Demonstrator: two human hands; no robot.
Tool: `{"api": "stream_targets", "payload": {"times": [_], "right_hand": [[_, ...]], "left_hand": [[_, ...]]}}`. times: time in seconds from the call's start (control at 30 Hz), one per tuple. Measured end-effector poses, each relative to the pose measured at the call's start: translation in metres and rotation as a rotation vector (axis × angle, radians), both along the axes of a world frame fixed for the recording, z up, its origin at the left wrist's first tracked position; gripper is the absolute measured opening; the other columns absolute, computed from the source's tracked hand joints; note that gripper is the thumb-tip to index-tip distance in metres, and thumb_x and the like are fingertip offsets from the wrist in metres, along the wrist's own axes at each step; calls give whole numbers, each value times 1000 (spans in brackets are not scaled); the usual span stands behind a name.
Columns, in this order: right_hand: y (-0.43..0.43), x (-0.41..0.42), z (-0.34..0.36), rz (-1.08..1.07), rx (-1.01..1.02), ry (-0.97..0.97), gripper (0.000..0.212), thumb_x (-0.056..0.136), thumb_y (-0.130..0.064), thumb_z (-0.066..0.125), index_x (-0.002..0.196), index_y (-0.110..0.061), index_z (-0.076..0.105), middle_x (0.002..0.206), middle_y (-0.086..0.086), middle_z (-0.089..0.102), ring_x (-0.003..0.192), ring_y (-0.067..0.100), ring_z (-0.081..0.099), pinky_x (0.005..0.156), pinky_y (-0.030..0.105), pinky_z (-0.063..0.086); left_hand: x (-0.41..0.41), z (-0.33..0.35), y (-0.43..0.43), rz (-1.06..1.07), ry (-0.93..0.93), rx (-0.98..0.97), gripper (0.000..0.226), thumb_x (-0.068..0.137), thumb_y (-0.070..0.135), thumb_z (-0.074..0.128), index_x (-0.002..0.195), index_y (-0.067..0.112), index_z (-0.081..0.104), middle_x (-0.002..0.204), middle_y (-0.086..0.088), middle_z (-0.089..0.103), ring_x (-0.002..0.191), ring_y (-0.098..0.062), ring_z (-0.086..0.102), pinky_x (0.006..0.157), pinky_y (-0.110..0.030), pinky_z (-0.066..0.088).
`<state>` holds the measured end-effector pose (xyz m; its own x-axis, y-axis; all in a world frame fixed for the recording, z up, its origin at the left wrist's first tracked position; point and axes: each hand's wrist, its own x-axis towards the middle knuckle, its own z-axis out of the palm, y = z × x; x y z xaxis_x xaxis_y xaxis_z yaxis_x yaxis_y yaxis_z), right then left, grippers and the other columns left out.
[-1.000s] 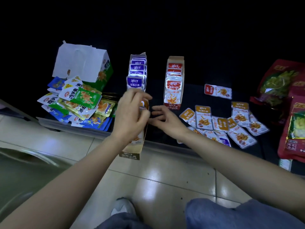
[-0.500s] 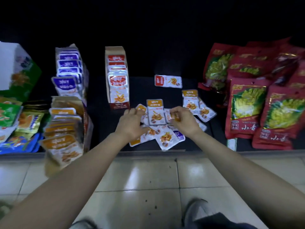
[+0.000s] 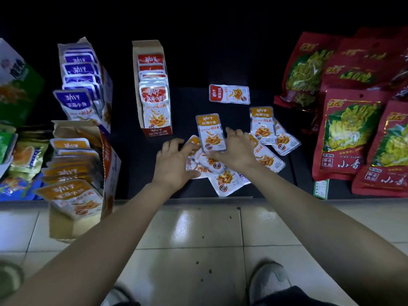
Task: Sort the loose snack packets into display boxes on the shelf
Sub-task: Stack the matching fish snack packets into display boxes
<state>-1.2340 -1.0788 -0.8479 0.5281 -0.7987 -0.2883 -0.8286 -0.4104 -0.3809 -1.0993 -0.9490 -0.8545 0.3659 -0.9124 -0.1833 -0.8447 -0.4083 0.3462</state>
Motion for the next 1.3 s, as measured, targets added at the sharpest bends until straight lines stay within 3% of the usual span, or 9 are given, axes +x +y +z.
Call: {"api": "stream_targets", "payload": {"times": [0.17,0.37,0.47,0.6,0.7,0.8,0.93,1.1,1.3], "right_hand": [[-8,10,-1,-64,248,-59,75,73,-43,79,136,-20,45,126,8,52,123,28,45,100,46,42],[-13,29,4,-196,209,-17,89,79,-81,43,137,-14,49,142,10,44,134,31,34,104,44,35],[-5,37,-1,-164,-2,79,86,77,-82,47,130,-14,53,134,10,47,127,29,37,99,42,33],[-9,39,-6,-179,99,5,52,81,-59,66,117,-21,58,127,6,49,125,28,39,103,39,32],[-21,33,-1,-312,321,-325,22,86,-29,72,95,-22,52,102,5,63,105,28,60,92,42,49],[-26,20,23,-299,499,-483,25,91,-12,66,112,-16,51,99,7,64,93,24,67,75,34,56],[-15,0,35,-234,596,-282,46,89,-9,67,131,-11,49,115,10,61,97,24,65,79,37,56],[19,7,21,-24,113,100,77,81,-64,63,130,-6,49,129,8,49,115,25,53,88,34,47],[17,21,17,6,186,114,69,79,-39,78,130,-5,47,125,11,57,113,26,57,89,32,46]], "left_hand": [[1,-1,4,70,-60,-30,79,77,47,75,144,31,37,140,-7,38,128,-26,33,103,-38,30],[2,-1,9,80,-96,6,84,81,54,68,150,28,29,140,-9,36,128,-26,32,104,-37,30],[2,0,11,57,-72,10,81,83,52,67,151,31,28,142,-9,33,129,-26,31,104,-37,29],[5,0,11,40,-61,25,77,84,52,66,150,42,27,142,-7,29,129,-25,29,104,-35,27],[7,0,9,60,-16,26,76,83,50,68,148,42,30,140,-6,29,127,-24,28,105,-35,25],[9,0,8,102,11,9,83,78,51,73,147,26,35,137,-5,33,125,-24,31,103,-33,28],[9,-1,8,144,-12,-20,79,73,53,77,137,18,45,131,-6,40,118,-25,37,99,-34,33],[8,-3,5,193,46,-50,72,68,45,83,126,16,52,124,-9,41,113,-26,37,96,-32,37],[11,0,10,244,155,-122,58,65,31,87,108,17,51,109,-9,46,105,-27,42,84,-35,41]]}}
